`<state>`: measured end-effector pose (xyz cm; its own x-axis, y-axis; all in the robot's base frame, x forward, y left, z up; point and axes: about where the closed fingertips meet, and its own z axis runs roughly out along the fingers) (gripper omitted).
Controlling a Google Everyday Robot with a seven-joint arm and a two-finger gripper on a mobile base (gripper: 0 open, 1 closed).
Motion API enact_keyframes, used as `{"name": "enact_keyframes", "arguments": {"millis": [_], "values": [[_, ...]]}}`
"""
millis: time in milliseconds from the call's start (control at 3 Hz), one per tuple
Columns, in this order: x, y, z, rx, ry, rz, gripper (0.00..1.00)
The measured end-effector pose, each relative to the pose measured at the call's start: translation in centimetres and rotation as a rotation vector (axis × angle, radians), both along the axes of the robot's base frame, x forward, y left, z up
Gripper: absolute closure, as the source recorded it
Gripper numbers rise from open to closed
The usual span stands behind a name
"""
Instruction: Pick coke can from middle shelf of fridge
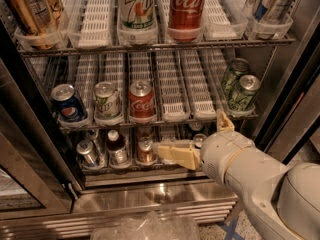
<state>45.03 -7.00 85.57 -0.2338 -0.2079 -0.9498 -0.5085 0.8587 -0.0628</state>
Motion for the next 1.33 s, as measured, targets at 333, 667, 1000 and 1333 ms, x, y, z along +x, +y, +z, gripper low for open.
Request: {"name": "enact_keyframes", "arguments": {"millis": [333,667,1000,1333], "values": [[0.0,0.0,0.0,0.000,0.000,0.000,0.00],[0.6,0.4,0.1,-0.013,-0.019,-0.025,0.00],[2.3,1.1,0.2,-0.020,-0.054,-0.092,0.00],[2.3,1.2,0.2,-0.021,-0.054,-0.092,0.00]]}}
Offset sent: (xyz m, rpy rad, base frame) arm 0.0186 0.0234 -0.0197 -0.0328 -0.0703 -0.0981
